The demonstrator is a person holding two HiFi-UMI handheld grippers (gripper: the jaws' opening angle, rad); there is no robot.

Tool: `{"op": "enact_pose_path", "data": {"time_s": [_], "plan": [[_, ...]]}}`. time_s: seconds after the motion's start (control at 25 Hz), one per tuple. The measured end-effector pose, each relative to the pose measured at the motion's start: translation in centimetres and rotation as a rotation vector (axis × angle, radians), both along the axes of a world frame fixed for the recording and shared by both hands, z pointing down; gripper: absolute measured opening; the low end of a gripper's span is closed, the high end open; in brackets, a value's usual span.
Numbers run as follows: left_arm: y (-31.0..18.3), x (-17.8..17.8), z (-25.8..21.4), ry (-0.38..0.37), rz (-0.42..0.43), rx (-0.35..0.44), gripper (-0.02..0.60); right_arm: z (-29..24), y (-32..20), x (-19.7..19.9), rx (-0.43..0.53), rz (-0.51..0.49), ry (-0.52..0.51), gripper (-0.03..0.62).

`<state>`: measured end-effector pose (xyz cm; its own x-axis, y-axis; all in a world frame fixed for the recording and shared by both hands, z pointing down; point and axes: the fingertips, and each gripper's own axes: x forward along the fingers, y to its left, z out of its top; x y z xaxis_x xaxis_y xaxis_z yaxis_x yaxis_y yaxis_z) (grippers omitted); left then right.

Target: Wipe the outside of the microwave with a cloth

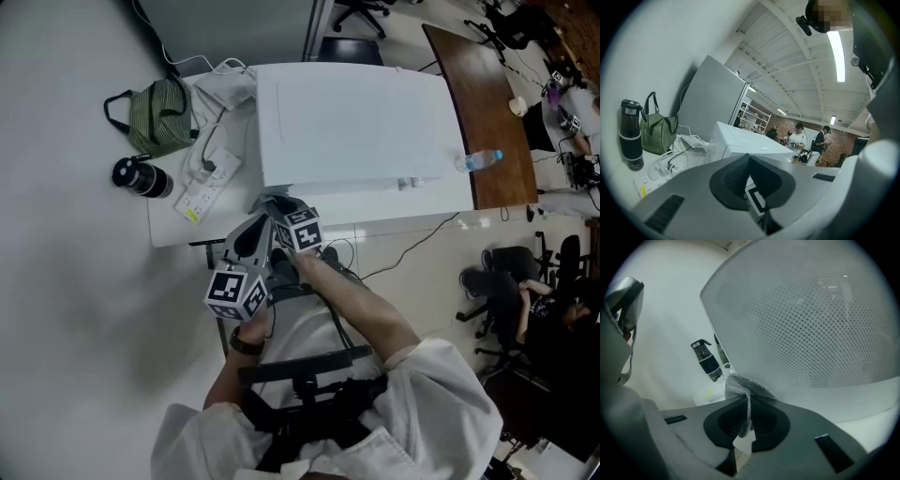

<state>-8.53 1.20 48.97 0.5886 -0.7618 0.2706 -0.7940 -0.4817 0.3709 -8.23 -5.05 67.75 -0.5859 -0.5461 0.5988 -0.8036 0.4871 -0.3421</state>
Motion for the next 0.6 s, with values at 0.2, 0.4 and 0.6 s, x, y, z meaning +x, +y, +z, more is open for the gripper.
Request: {"op": "enact_pose_path", "data": {"time_s": [0.2, 0.4, 0.6], "plan": [[-0.7, -0.6, 1.0, -0.009, 0.016, -0.006, 0.025, 3.0, -1.0, 9.3, -0.046, 0.199, 0.037, 0.029], [-1.8, 1.5, 1.4, -0.016, 0.043, -0.012, 0.025, 5.4, -1.2, 25.2, -0.067, 0.441, 0.169, 0.029], [-3.0, 4.7, 0.8, -0.052, 0.053, -0.015, 0.025, 6.0, -0.8, 37.8, -0.068, 0.645, 0.243, 0.029]]}}
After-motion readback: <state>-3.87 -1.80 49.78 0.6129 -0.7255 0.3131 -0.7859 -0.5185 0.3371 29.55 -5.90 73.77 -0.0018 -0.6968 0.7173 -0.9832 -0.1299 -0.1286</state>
